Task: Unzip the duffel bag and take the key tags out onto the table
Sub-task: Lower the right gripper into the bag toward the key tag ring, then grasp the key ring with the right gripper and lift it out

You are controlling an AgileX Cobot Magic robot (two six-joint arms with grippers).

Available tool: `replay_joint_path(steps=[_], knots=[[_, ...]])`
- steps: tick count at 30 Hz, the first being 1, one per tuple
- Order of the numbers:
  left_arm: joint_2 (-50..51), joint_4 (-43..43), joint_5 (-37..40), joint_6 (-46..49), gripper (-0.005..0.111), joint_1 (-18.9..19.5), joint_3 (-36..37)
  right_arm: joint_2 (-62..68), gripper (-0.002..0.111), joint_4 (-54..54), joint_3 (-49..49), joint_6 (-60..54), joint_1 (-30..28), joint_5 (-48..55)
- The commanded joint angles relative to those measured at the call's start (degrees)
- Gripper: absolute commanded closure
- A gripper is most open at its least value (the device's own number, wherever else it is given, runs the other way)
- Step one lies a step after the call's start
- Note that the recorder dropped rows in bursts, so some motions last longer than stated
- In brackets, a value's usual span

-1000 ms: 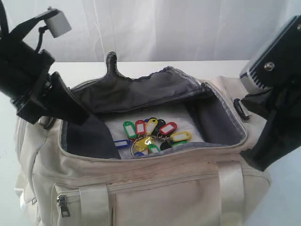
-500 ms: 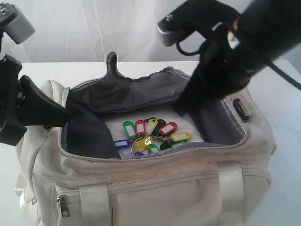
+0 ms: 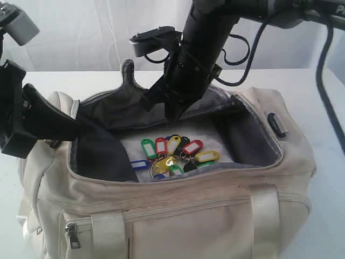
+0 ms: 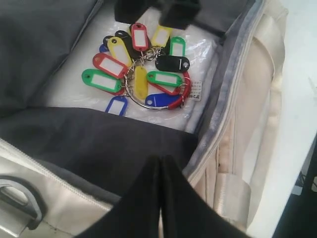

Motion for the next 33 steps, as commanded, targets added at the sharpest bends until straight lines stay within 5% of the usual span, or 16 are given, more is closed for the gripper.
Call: replay_joint_path(steps=[1,6,16,33], knots=[[-0.47,-1.89,0.58,-0.49,0.107,0.04,0.39,1.26,0.108,1.63,-2.30,-1.29,-2.41,0.66],[-0.47,-2.02,0.80,-0.49,0.107,0.04,0.39,1.26,0.102,0.29,-2.30,-3.07,-2.41,0.35],[-0.47,-2.02,0.80,-0.49,0.107,0.04,0.39,2.12,0.038,1.26,-2.04,-5.91,-2.30,0.97],[-0.47,-2.45,0.83,-0.49,0.107,0.04,0.39,9.64,0.038,2.74,5.19,-7.64,-2.30,0.97]])
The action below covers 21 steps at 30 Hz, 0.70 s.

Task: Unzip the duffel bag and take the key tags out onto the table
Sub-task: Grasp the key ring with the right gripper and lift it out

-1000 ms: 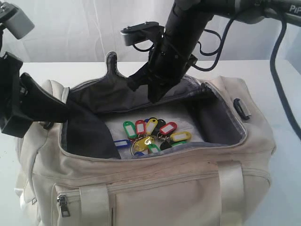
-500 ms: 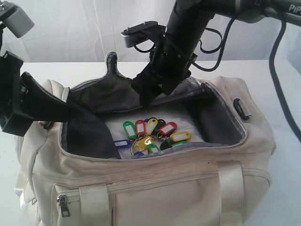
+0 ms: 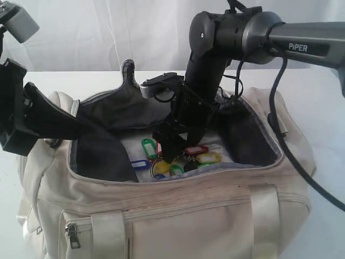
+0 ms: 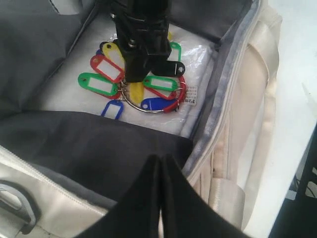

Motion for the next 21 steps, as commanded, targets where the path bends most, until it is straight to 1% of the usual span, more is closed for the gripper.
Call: replay_joint_path(steps=[1,4,5,6,7,9,12,21], knots=[[-0.47,-1.27,0.85,-0.38,0.107,0.04,0.39,0.98,0.038,-0.18,2.25,-0.48,-0.13,0.20],[-0.47,-1.27,0.85,-0.38,0.107,0.04,0.39,1.74,0.038,-0.08,2.23,1.33,-0.13,0.20],[-0.47,-1.27,0.85,-0.38,0.107,0.04,0.39,2.03,0.043,-0.08,2.23,1.64,-0.13,0.20],[-0.47,-1.27,0.85,-0.38,0.107,0.04,0.39,2.26,0.051,-0.08,2.23,1.73,-0.13,0.20],[-0.47,-1.36,0.97,-0.38,0.107,0.04,0.39,2.32,0.061,-0.08,2.23,1.73,-0.13,0.20],[-0.47,-1.51,0.95,-0.38,0.107,0.04,0.39,2.32,0.086,-0.08,2.07,1.73,-0.13,0.20],[-0.47,-1.57,0.95,-0.38,0.107,0.04,0.39,2.21,0.108,-0.08,1.20,1.73,-0.13,0.20],[-0.47,-1.69,1.10,-0.38,0.107,0.04,0.39,-1.31,0.108,-0.19,-2.19,1.87,-0.13,0.20]])
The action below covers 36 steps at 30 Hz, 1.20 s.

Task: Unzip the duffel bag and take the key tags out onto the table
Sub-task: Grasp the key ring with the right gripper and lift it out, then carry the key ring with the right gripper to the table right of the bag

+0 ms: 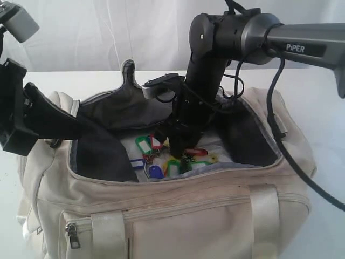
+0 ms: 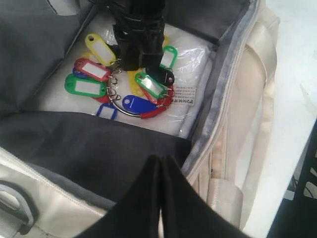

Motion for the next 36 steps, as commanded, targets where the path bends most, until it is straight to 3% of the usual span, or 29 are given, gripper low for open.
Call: replay_joint_path(steps=[1,24,36], knots=[[-0.47,-1.41,1.10,-0.27,0.107,0.04,0.39,-2.82,0.108,1.13,-1.48,0.25,-0.11,-0.15],[-0.58,-1.41,1.44,-0.27,0.107,0.04,0.39,-17.42,0.108,1.13,-2.42,0.23,-0.11,-0.15],[-0.58,-1.41,1.90,-0.27,0.107,0.04,0.39,-34.45,0.108,-4.30,-2.42,6.00,-0.11,-0.15]])
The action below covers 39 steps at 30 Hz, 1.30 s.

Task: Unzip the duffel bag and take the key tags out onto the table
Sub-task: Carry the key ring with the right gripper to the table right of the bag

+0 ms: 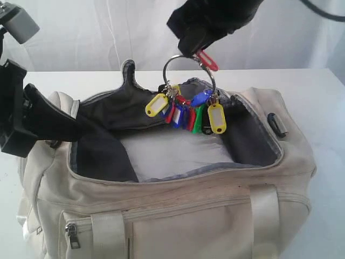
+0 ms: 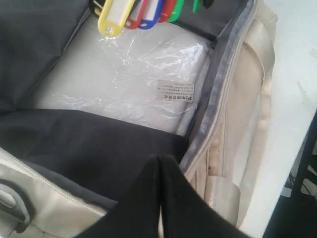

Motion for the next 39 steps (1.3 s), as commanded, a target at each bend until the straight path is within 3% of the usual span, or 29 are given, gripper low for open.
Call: replay_joint_path(steps=[1,9,21,34,39], knots=[[-0.58,-1.41,1.33,-0.27,0.107,0.04,0.39,-6.51,0.108,-5.08,-0.42,4.62,-0.11,-0.16],[-0.58,-1.41,1.44,-0.27,0.107,0.04,0.39,-18.60,0.108,-14.62,4.13,11.91,-0.11,-0.16],[-0.58,-1.41,1.55,-0.27,0.107,0.04,0.39,-34.79,0.108,-33.83,25.63,25.58,-0.11,-0.16],[-0.58,-1.41,1.55,-0.27,0.107,0.04,0.39,-29.18,0.108,-39.31,46.04,33.97,-0.11,-0.16],[-0.58,-1.41,1.55,-0.27,0.107,0.04,0.39,-22.77,0.108,-36.13,50.82,35.14,-0.11,-8.38]])
